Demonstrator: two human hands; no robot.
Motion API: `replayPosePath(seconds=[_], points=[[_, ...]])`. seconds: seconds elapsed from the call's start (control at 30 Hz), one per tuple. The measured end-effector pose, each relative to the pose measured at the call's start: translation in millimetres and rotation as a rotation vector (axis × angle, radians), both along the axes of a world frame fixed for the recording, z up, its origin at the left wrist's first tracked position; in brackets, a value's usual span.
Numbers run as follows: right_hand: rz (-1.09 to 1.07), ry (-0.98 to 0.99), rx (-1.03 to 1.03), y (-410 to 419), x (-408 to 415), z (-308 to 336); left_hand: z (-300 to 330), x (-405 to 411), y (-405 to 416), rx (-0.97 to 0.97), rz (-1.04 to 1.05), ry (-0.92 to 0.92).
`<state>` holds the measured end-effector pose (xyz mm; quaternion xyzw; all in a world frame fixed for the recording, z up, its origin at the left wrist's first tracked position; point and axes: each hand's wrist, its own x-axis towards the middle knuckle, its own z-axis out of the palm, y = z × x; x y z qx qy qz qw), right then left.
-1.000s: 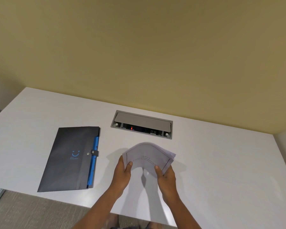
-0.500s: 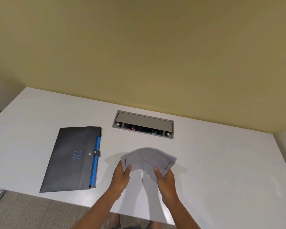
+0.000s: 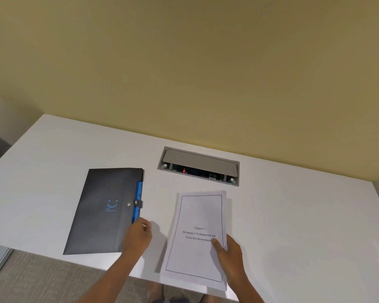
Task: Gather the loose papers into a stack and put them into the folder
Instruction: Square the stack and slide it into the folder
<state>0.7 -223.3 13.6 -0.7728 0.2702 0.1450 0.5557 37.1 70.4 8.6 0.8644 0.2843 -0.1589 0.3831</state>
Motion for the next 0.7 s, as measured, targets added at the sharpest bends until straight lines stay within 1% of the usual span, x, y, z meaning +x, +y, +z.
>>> replayPosePath(seconds=[0.07,0.13,0.23,0.33,0.5,0.57,0.7], points=[[-0.017,0.025,-0.009,-1.6,-7.8,-3.5,-4.1,0.6,23.0,0.248,-0.016,-0.009],[-0.044,0.047,-0.028,-4.1,-14.0,-7.1,-9.6,2.1,38.9,0.397,-0.056,0.0],[-0.064,0.063,-0.072,-9.8,-21.8,-9.7,-16.5,1.8,47.3,0.46,-0.079,0.112],[-0.1,0.073,-0.108,-12.7,-27.1,-11.2,-26.5,2.3,52.5,0.55,-0.159,0.152],[-0.14,0.077,-0.128,-16.6,-31.9,-8.0,-33.9,10.0,52.9,0.507,-0.222,0.106],[-0.163,0.077,-0.104,-16.6,-32.3,-4.3,-32.0,13.8,51.9,0.484,-0.245,0.112],[-0.205,0.047,-0.023,-12.4,-28.0,10.5,-25.6,17.9,53.4,0.438,-0.238,0.056]])
